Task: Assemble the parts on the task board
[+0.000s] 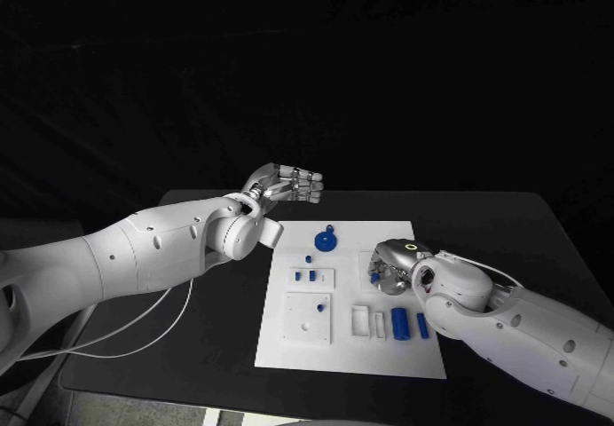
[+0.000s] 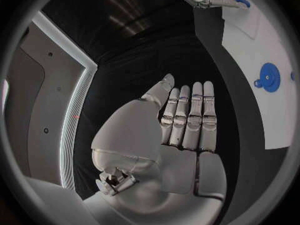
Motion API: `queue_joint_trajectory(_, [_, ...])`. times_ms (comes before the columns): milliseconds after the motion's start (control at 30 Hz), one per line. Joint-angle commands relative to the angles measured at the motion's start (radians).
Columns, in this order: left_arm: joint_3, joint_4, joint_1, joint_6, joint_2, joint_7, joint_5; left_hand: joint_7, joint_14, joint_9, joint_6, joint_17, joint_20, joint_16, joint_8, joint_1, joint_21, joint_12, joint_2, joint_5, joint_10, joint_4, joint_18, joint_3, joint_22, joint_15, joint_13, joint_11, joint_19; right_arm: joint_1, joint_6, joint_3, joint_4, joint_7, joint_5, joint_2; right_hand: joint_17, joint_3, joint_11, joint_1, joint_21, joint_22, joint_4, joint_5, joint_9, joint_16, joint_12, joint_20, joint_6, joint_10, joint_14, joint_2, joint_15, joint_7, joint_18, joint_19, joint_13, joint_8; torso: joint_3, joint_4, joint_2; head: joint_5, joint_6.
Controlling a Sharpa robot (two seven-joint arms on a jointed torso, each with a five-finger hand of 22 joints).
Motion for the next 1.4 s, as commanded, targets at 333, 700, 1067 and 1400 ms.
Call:
queue_joint_trajectory(333, [0.001,-0.001,0.001,0.014,0.002,0.006,0.005,0.003,-0.006,-0.001,-0.003,-0.001,0.0,-0.001,0.004,0.0,0.002,-0.004,0.004,-0.004,-0.005,0.0,0.009,-0.006,-0.001,0.0,-0.001,-0.003,0.007,-0.001,-0.131,-0.003,-0.005,-0.016,-0.051,0.016,0.011,0.016,-0.016,-0.02,0.028,0.009,-0.039,-0.002,0.009,-0.005,0.005,-0.026,0.056,0.046,0.002,0.038,-0.021,-0.013,-0.02,0.045,0.002,0.002,-0.0005,0.0003,0.0,0.0,-0.003])
queue_joint_trajectory(700, [0.001,-0.008,0.001,0.013,0.0,0.006,0.005,0.003,-0.006,-0.001,-0.003,-0.001,0.0,-0.001,0.004,0.0,0.002,-0.004,0.004,-0.004,-0.005,0.0,0.009,-0.006,-0.001,0.0,-0.001,-0.003,0.007,-0.001,-0.15,0.008,0.06,-0.021,-0.027,-0.016,0.017,0.025,-0.017,-0.023,0.033,0.011,-0.047,-0.005,0.008,-0.009,0.005,-0.03,0.064,0.052,0.004,0.041,-0.024,-0.015,-0.022,0.045,0.001,0.002,-0.0004,-0.001,0.0,0.006,-0.004])
queue_joint_trajectory(1067, [0.001,-0.015,0.001,0.013,0.002,0.005,0.005,0.003,-0.006,-0.001,-0.003,-0.001,0.0,-0.001,0.004,0.0,0.002,-0.004,0.004,-0.004,-0.005,0.0,0.009,-0.006,-0.001,0.0,-0.001,-0.003,0.007,-0.002,-0.144,0.025,0.161,-0.01,0.043,-0.034,0.023,0.017,-0.018,-0.022,0.036,0.011,-0.051,-0.005,0.007,-0.013,0.005,-0.031,0.066,0.053,0.005,0.048,-0.024,-0.016,-0.024,0.045,0.001,0.002,-0.0007,-0.0036,-0.001,0.019,-0.007])
queue_joint_trajectory(1400, [0.001,-0.026,0.001,0.014,0.012,0.002,0.005,0.003,-0.007,-0.001,-0.003,-0.001,0.001,-0.001,0.004,0.001,0.002,-0.004,0.005,-0.004,-0.006,0.002,0.009,-0.007,-0.012,0.001,-0.001,-0.003,0.008,-0.011,-0.128,-0.031,0.178,0.011,0.028,0.022,0.026,0.013,-0.018,-0.022,0.035,0.011,-0.054,-0.005,0.007,-0.016,0.005,-0.031,0.067,0.054,0.006,0.052,-0.024,-0.016,-0.024,0.045,0.001,0.002,-0.0011,-0.0019,-0.001,0.033,-0.011])
